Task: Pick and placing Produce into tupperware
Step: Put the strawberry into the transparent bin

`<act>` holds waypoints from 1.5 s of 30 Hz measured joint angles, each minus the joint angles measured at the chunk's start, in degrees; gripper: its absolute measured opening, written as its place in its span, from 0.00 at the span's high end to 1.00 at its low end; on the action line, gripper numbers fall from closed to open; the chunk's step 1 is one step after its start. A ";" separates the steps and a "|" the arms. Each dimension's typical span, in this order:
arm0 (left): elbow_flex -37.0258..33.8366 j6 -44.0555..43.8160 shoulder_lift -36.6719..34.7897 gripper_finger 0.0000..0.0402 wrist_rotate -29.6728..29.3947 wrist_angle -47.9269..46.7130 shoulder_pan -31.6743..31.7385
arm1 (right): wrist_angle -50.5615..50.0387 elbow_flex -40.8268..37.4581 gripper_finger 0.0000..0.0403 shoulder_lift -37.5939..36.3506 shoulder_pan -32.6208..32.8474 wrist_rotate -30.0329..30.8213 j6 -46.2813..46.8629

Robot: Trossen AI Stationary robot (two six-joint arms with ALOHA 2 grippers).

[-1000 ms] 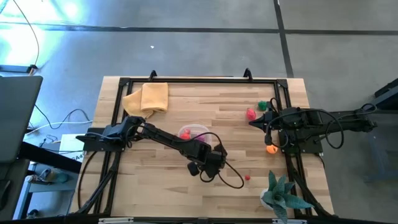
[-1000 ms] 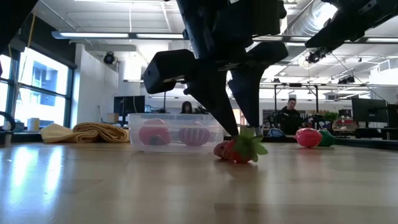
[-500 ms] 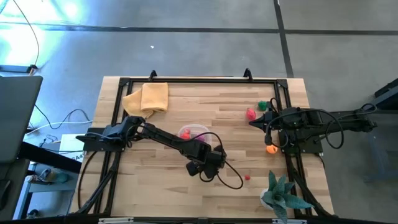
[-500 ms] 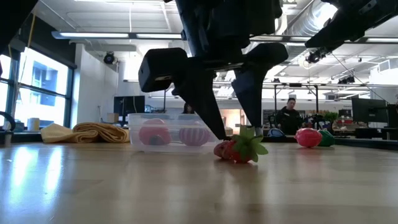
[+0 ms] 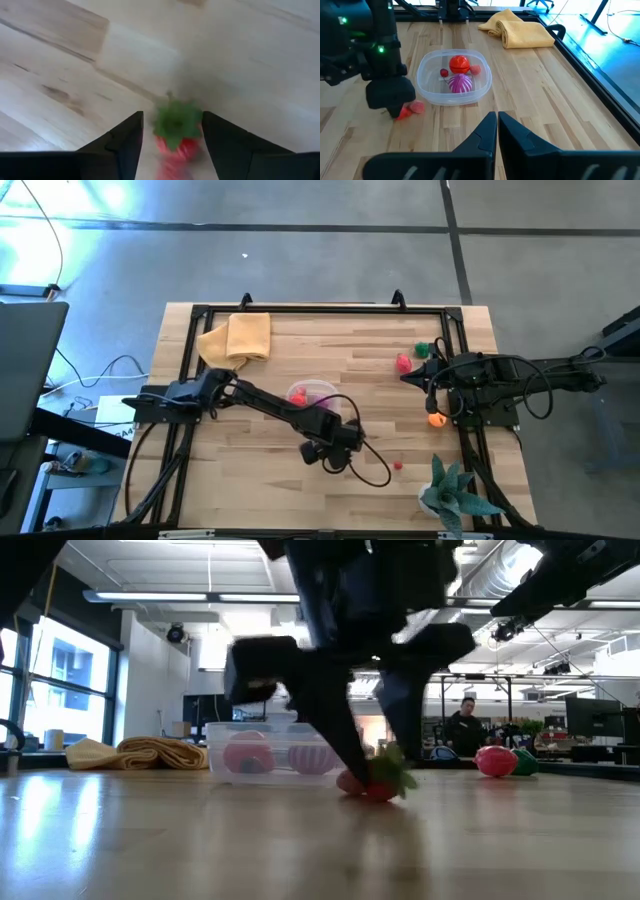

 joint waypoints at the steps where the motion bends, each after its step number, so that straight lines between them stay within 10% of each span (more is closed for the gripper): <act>1: 0.03 0.00 0.36 0.53 0.00 0.42 0.00 | 0.00 0.00 0.98 0.02 0.00 0.02 0.00; 45: -0.03 -0.67 0.59 0.66 -0.17 -0.20 0.37 | 0.00 0.00 0.98 0.01 0.00 0.02 0.00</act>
